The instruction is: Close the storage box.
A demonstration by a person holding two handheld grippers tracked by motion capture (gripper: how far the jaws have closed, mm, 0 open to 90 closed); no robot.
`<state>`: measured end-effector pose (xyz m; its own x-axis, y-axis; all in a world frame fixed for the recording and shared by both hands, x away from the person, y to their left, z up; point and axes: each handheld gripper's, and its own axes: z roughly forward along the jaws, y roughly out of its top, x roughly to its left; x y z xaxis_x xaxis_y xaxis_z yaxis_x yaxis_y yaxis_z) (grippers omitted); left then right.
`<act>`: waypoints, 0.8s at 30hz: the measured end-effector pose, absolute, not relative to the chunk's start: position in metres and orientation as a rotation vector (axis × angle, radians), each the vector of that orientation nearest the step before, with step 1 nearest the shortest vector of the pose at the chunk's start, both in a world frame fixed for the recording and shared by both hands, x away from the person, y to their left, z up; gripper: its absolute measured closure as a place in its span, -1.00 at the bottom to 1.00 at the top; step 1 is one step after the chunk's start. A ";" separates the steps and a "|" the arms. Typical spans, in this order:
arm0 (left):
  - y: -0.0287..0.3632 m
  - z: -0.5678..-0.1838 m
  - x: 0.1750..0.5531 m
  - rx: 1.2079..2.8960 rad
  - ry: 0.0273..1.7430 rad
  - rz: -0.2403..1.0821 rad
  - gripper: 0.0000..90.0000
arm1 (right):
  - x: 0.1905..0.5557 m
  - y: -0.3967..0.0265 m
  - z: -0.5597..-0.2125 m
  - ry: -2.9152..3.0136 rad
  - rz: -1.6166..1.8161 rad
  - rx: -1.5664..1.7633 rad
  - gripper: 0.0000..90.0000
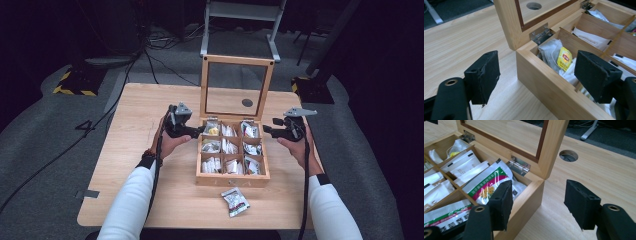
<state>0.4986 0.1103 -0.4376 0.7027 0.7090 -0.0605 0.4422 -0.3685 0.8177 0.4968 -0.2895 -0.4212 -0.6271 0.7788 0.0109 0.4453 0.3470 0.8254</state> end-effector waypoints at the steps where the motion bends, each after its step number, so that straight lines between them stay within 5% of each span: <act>1: 0.108 -0.438 0.502 2.024 0.893 0.375 -0.55 | 0.499 -0.288 -0.421 2.230 1.180 1.079 -0.12; 24: 0.081 -0.430 0.551 2.012 0.994 0.403 -0.41 | 0.549 -0.270 -0.419 2.213 1.142 1.135 -0.12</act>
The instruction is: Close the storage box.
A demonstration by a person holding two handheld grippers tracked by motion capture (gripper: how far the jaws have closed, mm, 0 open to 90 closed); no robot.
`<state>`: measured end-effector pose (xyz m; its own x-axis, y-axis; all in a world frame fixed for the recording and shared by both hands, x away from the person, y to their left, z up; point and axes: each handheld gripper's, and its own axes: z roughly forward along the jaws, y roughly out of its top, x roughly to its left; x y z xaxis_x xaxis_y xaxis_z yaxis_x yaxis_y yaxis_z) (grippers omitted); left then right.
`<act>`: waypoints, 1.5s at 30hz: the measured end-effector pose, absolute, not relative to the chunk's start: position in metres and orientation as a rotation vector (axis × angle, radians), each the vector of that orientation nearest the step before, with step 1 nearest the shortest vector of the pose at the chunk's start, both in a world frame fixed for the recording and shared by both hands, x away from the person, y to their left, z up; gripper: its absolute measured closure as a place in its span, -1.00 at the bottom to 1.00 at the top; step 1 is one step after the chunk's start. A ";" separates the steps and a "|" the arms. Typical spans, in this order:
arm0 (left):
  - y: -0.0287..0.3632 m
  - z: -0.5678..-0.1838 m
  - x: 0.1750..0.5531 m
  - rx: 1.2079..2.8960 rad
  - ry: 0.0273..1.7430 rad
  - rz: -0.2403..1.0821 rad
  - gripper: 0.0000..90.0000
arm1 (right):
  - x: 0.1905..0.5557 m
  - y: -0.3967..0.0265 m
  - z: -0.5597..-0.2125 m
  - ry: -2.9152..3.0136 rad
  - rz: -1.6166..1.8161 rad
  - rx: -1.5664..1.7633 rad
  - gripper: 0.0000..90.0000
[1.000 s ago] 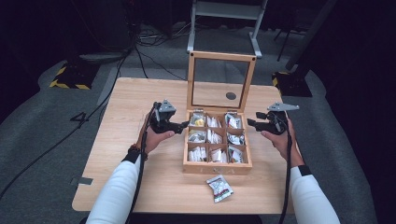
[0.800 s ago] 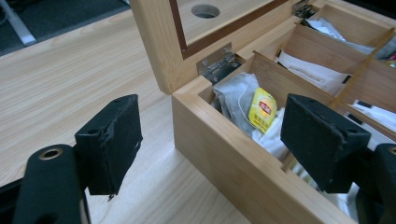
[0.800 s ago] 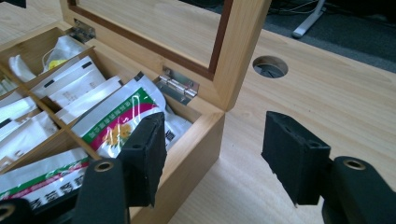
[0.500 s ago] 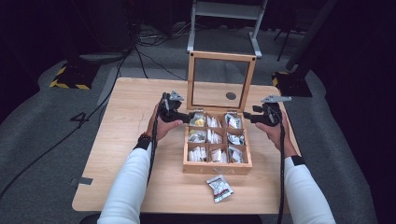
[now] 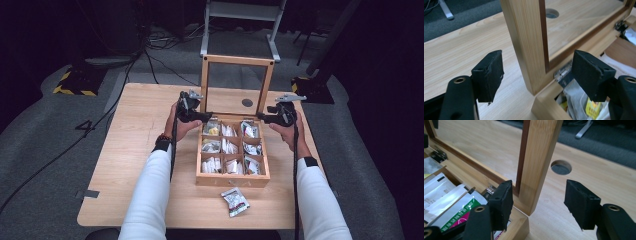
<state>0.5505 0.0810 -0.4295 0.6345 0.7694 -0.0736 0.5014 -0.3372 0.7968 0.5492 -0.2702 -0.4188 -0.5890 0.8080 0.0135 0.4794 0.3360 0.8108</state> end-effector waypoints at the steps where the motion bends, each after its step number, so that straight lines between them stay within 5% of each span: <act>1: 0.080 -0.430 0.552 2.008 0.999 0.401 -0.39 | 0.551 -0.270 -0.420 2.226 1.148 1.148 -0.14; 17: 0.072 -0.429 0.560 1.998 0.960 0.354 -0.13 | 0.561 -0.262 -0.421 2.225 1.221 1.189 -0.04; 24: 0.084 -0.416 0.560 1.948 0.951 0.373 0.15 | 0.557 -0.258 -0.414 2.214 1.237 1.142 0.16; 45: 0.087 -0.405 0.551 1.960 0.904 0.380 0.23 | 0.548 -0.261 -0.405 2.215 1.197 1.152 0.41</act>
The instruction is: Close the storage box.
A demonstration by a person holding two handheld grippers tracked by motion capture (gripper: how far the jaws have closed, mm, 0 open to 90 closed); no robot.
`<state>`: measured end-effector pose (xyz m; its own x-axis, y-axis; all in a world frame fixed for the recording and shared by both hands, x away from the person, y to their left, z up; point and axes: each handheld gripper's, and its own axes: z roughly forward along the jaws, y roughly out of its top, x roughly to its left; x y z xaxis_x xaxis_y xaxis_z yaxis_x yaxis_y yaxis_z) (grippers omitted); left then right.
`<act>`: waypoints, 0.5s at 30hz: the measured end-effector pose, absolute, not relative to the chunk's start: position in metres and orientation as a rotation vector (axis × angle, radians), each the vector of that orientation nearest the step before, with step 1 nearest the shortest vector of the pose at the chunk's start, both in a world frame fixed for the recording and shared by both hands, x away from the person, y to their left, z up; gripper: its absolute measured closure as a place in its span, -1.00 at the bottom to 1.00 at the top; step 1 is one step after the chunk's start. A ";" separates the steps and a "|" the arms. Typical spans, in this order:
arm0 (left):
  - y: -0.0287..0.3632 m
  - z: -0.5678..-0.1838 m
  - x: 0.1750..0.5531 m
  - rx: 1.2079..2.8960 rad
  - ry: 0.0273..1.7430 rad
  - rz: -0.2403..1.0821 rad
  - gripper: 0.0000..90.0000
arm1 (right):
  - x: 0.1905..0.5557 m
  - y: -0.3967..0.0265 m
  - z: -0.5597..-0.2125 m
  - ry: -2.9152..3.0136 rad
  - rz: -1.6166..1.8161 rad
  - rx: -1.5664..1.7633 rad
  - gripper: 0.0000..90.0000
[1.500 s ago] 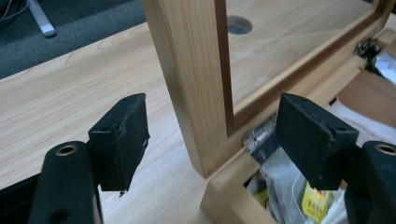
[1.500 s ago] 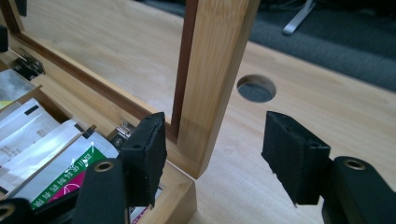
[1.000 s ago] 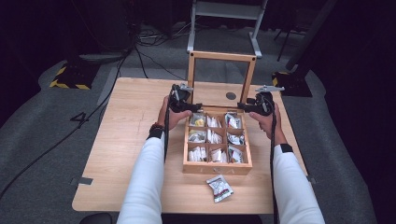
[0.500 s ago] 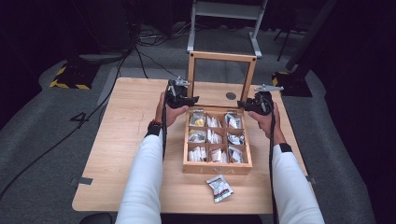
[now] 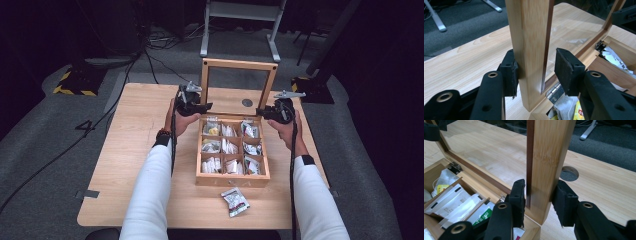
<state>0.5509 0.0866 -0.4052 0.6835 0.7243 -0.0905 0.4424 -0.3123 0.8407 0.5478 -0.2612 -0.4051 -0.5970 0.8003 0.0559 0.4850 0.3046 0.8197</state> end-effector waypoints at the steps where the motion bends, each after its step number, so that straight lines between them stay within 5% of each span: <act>1: 0.087 -0.405 0.550 1.961 0.899 0.379 0.23 | 0.547 -0.261 -0.405 2.214 1.196 1.141 0.42; 15: 0.087 -0.394 0.535 1.962 0.835 0.384 0.17 | 0.529 -0.266 -0.397 2.188 1.219 1.065 0.42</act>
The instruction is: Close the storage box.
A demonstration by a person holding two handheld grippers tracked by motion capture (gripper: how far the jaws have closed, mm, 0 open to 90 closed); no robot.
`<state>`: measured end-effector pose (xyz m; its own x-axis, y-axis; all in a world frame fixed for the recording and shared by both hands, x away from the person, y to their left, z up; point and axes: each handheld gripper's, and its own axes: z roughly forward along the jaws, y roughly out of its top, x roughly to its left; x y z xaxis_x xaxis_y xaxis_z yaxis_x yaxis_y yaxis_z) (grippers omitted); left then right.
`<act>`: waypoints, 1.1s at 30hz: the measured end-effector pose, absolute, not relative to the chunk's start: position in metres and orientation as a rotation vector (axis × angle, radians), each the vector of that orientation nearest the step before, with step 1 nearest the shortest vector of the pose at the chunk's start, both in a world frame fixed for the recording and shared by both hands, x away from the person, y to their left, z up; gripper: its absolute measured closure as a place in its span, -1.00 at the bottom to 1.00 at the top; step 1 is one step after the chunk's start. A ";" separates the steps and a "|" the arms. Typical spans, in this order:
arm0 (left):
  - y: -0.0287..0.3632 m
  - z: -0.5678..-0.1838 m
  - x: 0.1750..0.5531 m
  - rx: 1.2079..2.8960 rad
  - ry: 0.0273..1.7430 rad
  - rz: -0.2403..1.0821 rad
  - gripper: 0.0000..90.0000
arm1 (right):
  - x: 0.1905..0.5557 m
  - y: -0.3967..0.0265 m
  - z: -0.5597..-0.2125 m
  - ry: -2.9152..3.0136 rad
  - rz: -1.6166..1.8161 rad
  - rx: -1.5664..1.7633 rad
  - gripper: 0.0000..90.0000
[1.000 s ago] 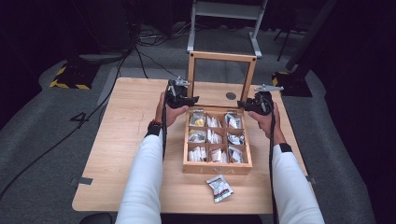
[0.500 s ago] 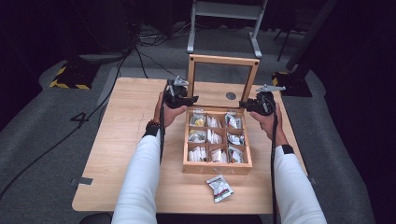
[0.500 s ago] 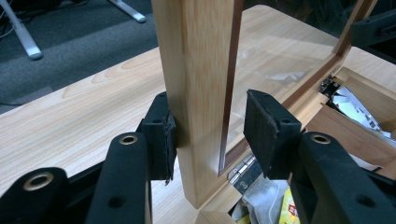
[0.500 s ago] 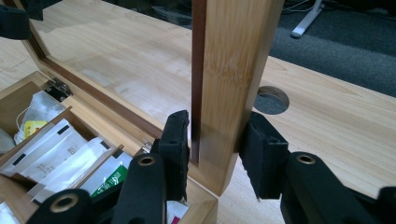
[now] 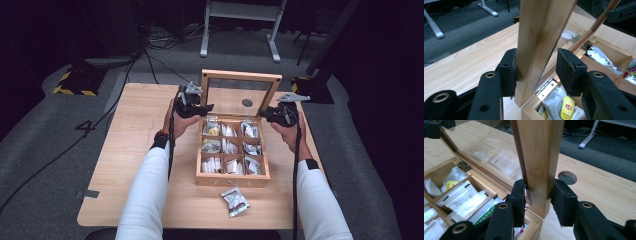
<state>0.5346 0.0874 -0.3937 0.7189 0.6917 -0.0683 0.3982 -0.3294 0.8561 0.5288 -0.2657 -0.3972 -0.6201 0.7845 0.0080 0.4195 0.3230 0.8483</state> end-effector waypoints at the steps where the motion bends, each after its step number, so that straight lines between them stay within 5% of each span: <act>1: 0.088 -0.393 0.533 1.957 0.830 0.381 0.17 | 0.528 -0.266 -0.396 2.184 1.228 1.066 0.42; 33: 0.105 -0.397 0.500 1.913 0.768 0.401 0.23 | 0.493 -0.277 -0.392 2.151 1.330 0.982 0.38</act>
